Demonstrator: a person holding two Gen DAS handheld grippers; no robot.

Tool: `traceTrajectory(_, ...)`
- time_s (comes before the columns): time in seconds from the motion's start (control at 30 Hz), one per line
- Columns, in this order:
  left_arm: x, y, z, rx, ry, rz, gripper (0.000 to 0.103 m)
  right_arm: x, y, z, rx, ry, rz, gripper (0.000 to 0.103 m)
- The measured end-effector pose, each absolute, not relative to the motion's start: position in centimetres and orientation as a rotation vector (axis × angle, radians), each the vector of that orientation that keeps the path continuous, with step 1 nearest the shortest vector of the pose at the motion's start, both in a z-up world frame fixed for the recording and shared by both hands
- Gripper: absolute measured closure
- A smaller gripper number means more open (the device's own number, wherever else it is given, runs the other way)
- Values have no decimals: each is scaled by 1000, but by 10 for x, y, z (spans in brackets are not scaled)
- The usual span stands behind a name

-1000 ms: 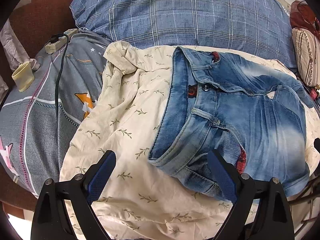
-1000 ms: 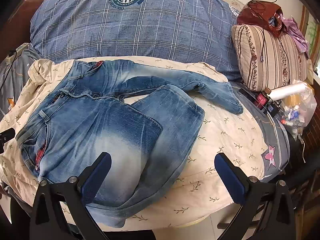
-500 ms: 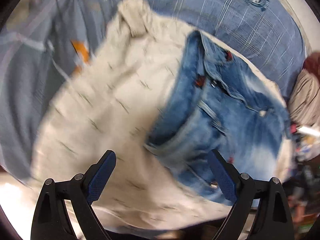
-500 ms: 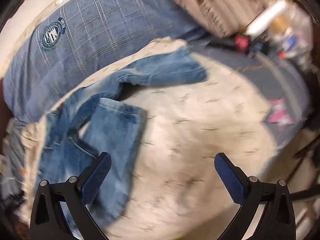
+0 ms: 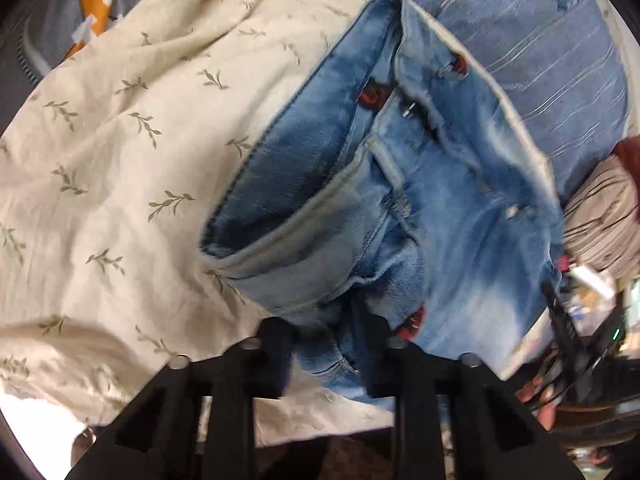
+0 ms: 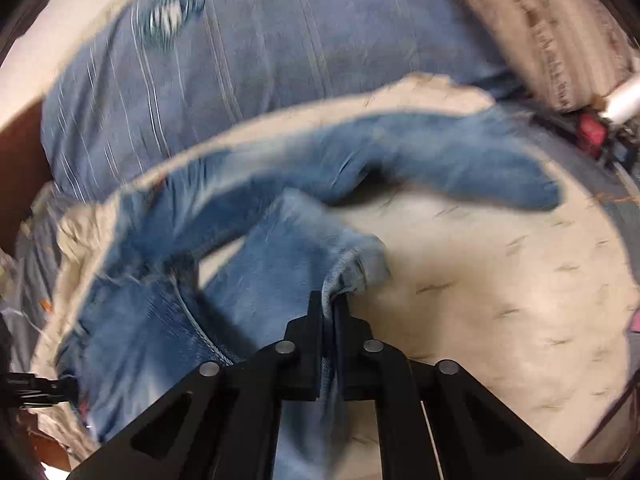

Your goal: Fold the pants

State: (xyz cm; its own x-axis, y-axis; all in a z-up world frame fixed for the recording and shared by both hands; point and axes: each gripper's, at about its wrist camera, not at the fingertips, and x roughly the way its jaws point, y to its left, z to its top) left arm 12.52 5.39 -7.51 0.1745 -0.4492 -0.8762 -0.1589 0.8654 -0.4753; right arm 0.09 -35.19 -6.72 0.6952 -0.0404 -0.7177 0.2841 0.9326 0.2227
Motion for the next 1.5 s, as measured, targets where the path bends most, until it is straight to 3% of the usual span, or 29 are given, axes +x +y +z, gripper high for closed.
traceTrajectory(0.13, 122, 69, -76, -507, 1367, -191, 84, -58, -406, -44, 423, 680, -268, 100)
traceTrajectory(0.33, 117, 63, -99, -426, 1397, -167, 82, -104, -465, -113, 596, 849, -394, 98)
traceTrajectory(0.4, 109, 66, -82, -374, 1361, -238, 81, -116, -466, -107, 608, 828, -390, 88)
traceTrajectory(0.47, 100, 74, -61, -322, 1298, -297, 81, -130, -475, -90, 627, 768, -404, 68)
traceTrajectory(0.5, 99, 81, -48, -299, 1243, -298, 76, -134, -480, -80, 627, 728, -415, 63)
traceTrajectory(0.53, 101, 87, -39, -290, 1199, -290, 69, -135, -483, -77, 620, 707, -420, 48)
traceTrajectory(0.57, 110, 91, -31, -278, 1156, -281, 48, -130, -487, -69, 609, 695, -412, 35)
traceTrajectory(0.6, 116, 89, -28, -266, 1140, -274, 31, -118, -488, -65, 598, 703, -394, 33)
traceTrajectory(0.63, 128, 88, -28, -247, 1125, -255, 29, -107, -487, -64, 586, 717, -368, 32)
traceTrajectory(0.8, 176, 47, -73, -243, 1297, -278, 34, -23, -466, -81, 449, 841, -303, 33)
traceTrajectory(0.83, 181, 40, -84, -248, 1344, -286, 39, -15, -462, -89, 412, 871, -319, 33)
traceTrajectory(0.87, 188, 32, -94, -240, 1381, -302, 59, -5, -457, -95, 376, 900, -327, 34)
traceTrajectory(0.9, 190, 26, -100, -218, 1398, -304, 68, 2, -451, -97, 333, 919, -326, 41)
traceTrajectory(0.93, 189, 22, -102, -188, 1390, -297, 68, 3, -447, -97, 290, 923, -330, 73)
traceTrajectory(0.97, 187, 19, -101, -170, 1362, -293, 70, 3, -440, -93, 234, 932, -312, 92)
traceTrajectory(1.0, 185, 18, -100, -166, 1351, -296, 75, -2, -435, -87, 202, 929, -302, 92)
traceTrajectory(1.13, 178, 18, -95, -142, 1340, -268, 76, -38, -444, -65, 161, 867, -382, 92)
traceTrajectory(1.33, 150, 18, -80, -78, 1312, -206, 75, -77, -494, -108, 371, 936, -493, 91)
traceTrajectory(1.5, 137, 26, -51, -60, 1306, -254, 77, -82, -502, -81, 471, 867, -467, 74)
